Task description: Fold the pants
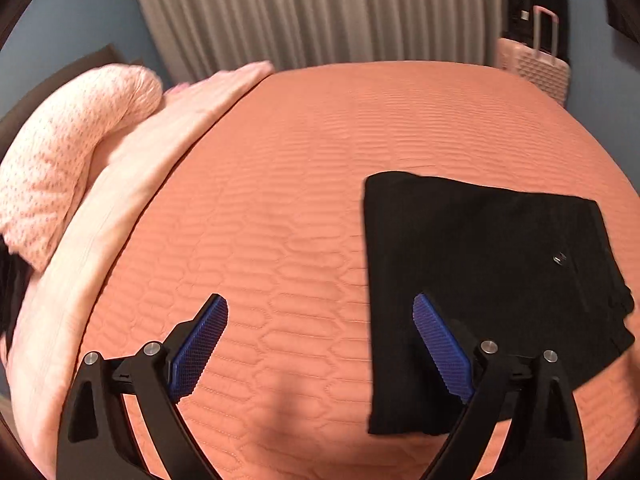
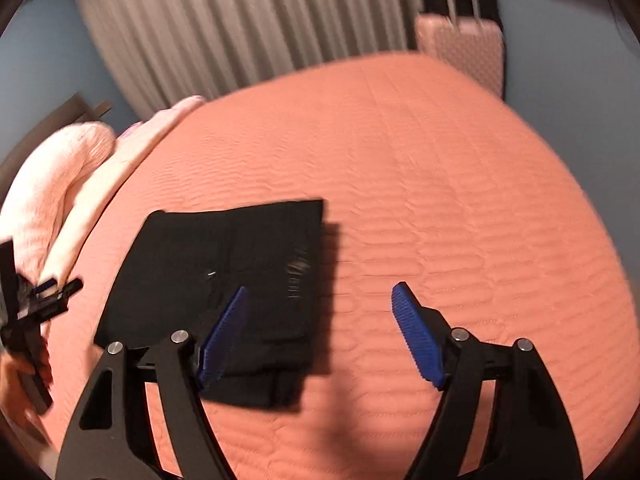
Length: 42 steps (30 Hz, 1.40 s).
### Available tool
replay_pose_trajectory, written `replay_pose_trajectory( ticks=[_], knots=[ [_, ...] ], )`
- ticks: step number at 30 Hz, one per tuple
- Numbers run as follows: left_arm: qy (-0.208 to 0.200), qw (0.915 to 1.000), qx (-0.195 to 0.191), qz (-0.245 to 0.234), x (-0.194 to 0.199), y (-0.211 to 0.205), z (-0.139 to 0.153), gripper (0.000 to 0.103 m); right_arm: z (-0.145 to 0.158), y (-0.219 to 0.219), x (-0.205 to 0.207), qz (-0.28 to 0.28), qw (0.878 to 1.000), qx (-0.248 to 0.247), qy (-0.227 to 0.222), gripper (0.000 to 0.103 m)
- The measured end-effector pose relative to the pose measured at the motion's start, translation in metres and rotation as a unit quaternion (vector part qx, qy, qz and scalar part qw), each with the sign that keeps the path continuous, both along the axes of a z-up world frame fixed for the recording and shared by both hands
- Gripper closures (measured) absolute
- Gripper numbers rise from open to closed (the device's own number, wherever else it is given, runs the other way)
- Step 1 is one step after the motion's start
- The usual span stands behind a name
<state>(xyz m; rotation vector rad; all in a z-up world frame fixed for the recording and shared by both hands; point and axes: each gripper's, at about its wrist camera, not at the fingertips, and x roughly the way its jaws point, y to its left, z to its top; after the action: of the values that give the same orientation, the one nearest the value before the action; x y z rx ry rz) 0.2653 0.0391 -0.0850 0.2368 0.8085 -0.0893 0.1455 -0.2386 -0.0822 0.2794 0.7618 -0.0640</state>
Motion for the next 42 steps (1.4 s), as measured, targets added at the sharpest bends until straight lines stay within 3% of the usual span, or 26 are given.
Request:
replay_pose_trajectory(
  ticks=[4,6,7,8,10,12,13,15,16,17,18,20,22,25,27,28,29,33,37,42],
  knots=[
    [0.032,0.9969,-0.031,-0.065,0.001,-0.047,-0.01,0.01,-0.012,0.054,0.047,0.064,0.997,0.051,0.01,0.048],
    [0.068,0.9945,-0.007,-0.079,0.01,-0.076,-0.033,0.01,-0.044,0.067,0.063,0.076,0.994,0.055,0.059,0.059],
    [0.089,0.9921,0.034,-0.082,0.015,-0.081,-0.06,0.01,-0.076,0.062,0.063,0.065,0.991,0.048,0.104,0.064],
    [0.095,0.9904,0.059,-0.082,0.015,-0.076,-0.08,0.009,-0.091,0.054,0.054,0.062,0.992,0.052,0.1,0.088],
    [0.083,0.993,0.0,-0.084,0.009,-0.046,-0.091,0.006,-0.087,0.033,0.03,0.048,0.992,0.09,0.075,0.101],
    [0.119,0.9892,-0.06,-0.062,0.018,-0.021,-0.096,0.007,-0.067,0.032,0.024,0.033,0.994,0.087,0.064,0.1],
    [0.123,0.989,-0.062,-0.055,0.02,-0.02,-0.096,0.007,-0.05,0.038,0.023,0.042,0.996,0.074,0.04,0.095],
    [0.108,0.9919,-0.027,-0.061,0.02,-0.031,-0.094,0.007,-0.049,0.051,0.032,0.071,0.995,0.055,0.045,0.096],
    [0.091,0.9935,0.003,-0.068,0.016,-0.039,-0.094,0.007,-0.072,0.055,0.039,0.08,0.992,0.032,0.096,0.098],
    [0.081,0.9939,0.018,-0.072,0.015,-0.042,-0.093,0.007,-0.089,0.053,0.035,0.084,0.99,0.04,0.102,0.101],
    [0.079,0.9937,0.026,-0.074,0.012,-0.044,-0.092,0.007,-0.089,0.045,0.025,0.074,0.992,0.061,0.077,0.101],
    [0.067,0.9939,0.049,-0.073,0.004,-0.046,-0.079,0.008,-0.07,0.039,0.012,0.044,0.993,0.07,0.08,0.101],
    [0.038,0.9951,0.066,-0.062,-0.011,-0.052,-0.063,0.01,-0.041,0.045,0.001,0.013,0.997,0.041,0.062,0.092],
    [0.026,0.9974,0.037,-0.056,-0.031,-0.063,-0.033,0.009,-0.002,0.063,-0.014,0.005,1.0,-0.003,0.026,0.091],
    [0.026,0.9982,0.02,-0.05,-0.042,-0.07,-0.015,0.009,0.016,0.071,-0.024,-0.007,1.0,-0.018,0.015,0.064],
    [0.025,0.9985,0.012,-0.048,-0.046,-0.075,-0.006,0.009,0.026,0.076,-0.031,-0.025,0.999,-0.021,0.008,0.029],
    [0.023,0.9988,0.005,-0.043,-0.053,-0.077,0.004,0.008,0.037,0.08,-0.041,-0.045,0.999,-0.022,-0.013,0.01],
    [0.01,0.9993,-0.025,-0.027,-0.082,-0.073,0.031,0.007,0.065,0.091,-0.054,-0.066,0.996,-0.04,-0.034,0.01],
    [0.01,0.9985,-0.047,-0.026,-0.108,-0.07,0.056,0.007,0.074,0.095,-0.06,-0.069,0.997,-0.017,-0.034,0.01],
    [0.008,0.9981,-0.056,-0.024,-0.126,-0.062,0.067,0.006,0.085,0.106,-0.068,-0.07,0.996,-0.03,-0.044,0.005]
  ],
)
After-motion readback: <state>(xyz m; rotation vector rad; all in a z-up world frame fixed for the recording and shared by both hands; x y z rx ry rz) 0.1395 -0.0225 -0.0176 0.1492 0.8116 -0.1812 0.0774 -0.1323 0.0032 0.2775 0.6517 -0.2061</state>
